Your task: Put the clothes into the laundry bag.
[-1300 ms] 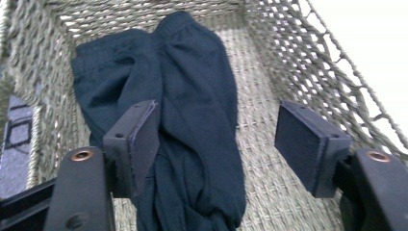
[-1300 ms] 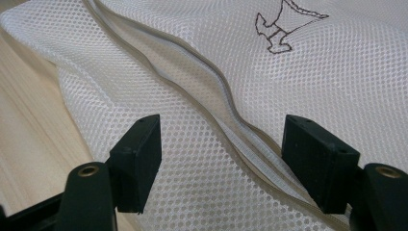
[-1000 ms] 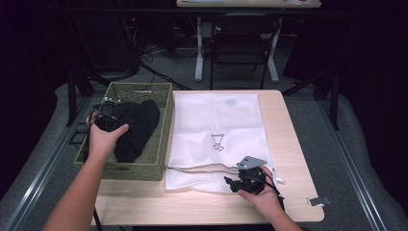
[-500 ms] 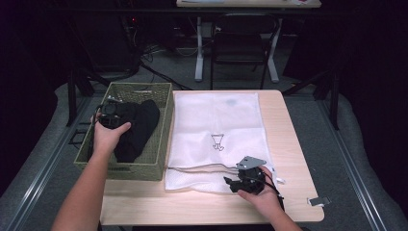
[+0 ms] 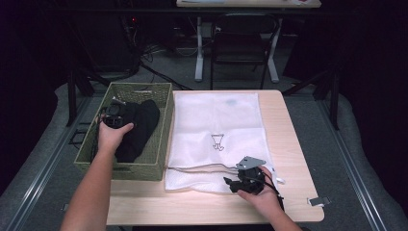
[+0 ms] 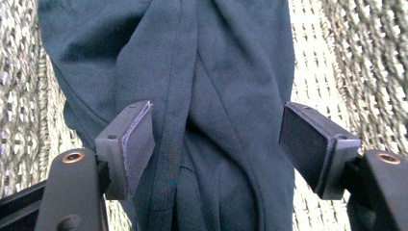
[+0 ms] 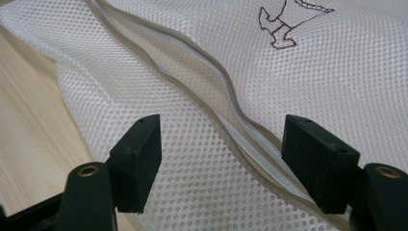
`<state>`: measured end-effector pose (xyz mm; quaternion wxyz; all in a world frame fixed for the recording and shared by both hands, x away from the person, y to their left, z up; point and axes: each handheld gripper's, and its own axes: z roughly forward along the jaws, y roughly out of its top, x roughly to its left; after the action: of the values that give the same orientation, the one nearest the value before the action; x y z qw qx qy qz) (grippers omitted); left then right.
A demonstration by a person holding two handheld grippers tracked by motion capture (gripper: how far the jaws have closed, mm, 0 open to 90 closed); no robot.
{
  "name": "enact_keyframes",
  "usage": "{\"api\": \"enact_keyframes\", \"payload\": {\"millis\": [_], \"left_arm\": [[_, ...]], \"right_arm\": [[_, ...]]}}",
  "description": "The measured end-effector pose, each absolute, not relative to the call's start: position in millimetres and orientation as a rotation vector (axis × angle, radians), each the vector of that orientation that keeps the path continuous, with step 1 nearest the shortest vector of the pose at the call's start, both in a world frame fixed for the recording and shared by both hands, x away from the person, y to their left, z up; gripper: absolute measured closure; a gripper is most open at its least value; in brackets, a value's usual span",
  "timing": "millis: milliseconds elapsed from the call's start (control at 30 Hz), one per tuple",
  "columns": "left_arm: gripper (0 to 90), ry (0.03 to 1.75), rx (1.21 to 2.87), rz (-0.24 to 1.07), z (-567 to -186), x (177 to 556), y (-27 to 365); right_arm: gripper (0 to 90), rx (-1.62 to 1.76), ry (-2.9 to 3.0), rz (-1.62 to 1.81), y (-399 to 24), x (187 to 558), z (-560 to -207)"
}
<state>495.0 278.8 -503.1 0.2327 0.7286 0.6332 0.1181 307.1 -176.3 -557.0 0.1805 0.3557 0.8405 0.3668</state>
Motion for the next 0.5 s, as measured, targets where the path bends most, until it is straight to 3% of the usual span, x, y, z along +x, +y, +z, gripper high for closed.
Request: {"api": "enact_keyframes", "payload": {"millis": [500], "left_arm": [[27.9,1.793,1.979,0.235,-518,505,278]], "right_arm": [[30.2,1.009,2.374,1.043,-176,307,-557]]}}
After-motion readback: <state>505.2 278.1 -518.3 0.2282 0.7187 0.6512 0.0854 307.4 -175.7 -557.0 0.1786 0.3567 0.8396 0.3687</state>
